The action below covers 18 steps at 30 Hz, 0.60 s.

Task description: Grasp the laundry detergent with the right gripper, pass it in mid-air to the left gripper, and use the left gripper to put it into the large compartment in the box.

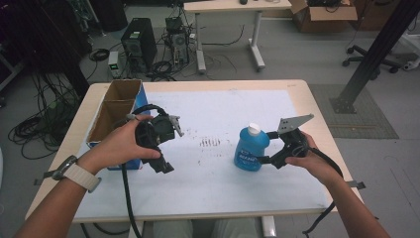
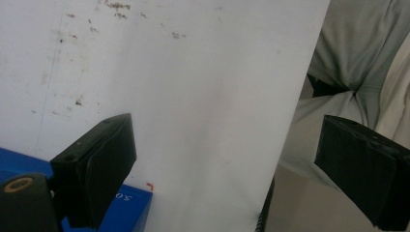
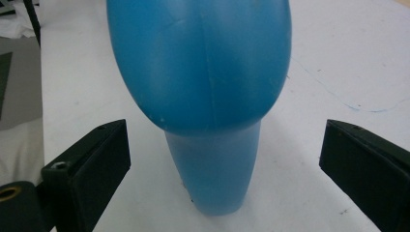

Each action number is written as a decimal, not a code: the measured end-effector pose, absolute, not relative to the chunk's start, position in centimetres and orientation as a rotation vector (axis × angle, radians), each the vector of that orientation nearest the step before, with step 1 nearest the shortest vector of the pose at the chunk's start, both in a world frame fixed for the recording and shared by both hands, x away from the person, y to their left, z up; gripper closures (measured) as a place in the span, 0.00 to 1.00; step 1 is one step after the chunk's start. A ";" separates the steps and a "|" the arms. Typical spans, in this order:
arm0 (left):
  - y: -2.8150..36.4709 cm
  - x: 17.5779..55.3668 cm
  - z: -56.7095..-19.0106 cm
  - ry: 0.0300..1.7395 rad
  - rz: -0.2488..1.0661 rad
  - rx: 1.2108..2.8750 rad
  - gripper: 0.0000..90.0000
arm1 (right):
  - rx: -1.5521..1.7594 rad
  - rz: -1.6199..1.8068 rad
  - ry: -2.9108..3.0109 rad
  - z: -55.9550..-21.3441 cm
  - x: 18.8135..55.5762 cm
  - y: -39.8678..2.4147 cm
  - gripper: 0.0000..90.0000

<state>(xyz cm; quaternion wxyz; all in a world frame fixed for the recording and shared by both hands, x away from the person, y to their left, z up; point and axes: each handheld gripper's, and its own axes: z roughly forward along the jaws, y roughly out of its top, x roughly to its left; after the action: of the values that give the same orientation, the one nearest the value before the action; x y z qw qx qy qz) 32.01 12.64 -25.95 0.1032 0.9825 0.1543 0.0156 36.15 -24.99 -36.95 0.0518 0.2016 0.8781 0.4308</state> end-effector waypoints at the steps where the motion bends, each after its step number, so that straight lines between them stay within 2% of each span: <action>1: 12.6 32.0 -26.0 0.455 0.046 2.899 0.09 | 0.613 1.310 2.668 -37.0 36.2 -25.0 0.04; 18: 12.6 32.2 -26.1 0.459 0.042 2.898 0.09 | 0.611 1.341 2.655 -37.9 36.0 -24.9 0.03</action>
<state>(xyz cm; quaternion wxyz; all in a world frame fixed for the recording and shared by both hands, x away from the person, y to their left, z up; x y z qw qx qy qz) 32.20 12.59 -26.07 0.1035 0.9823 0.1555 0.0142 35.95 -24.91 -37.92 0.0525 0.2010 0.8732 0.4409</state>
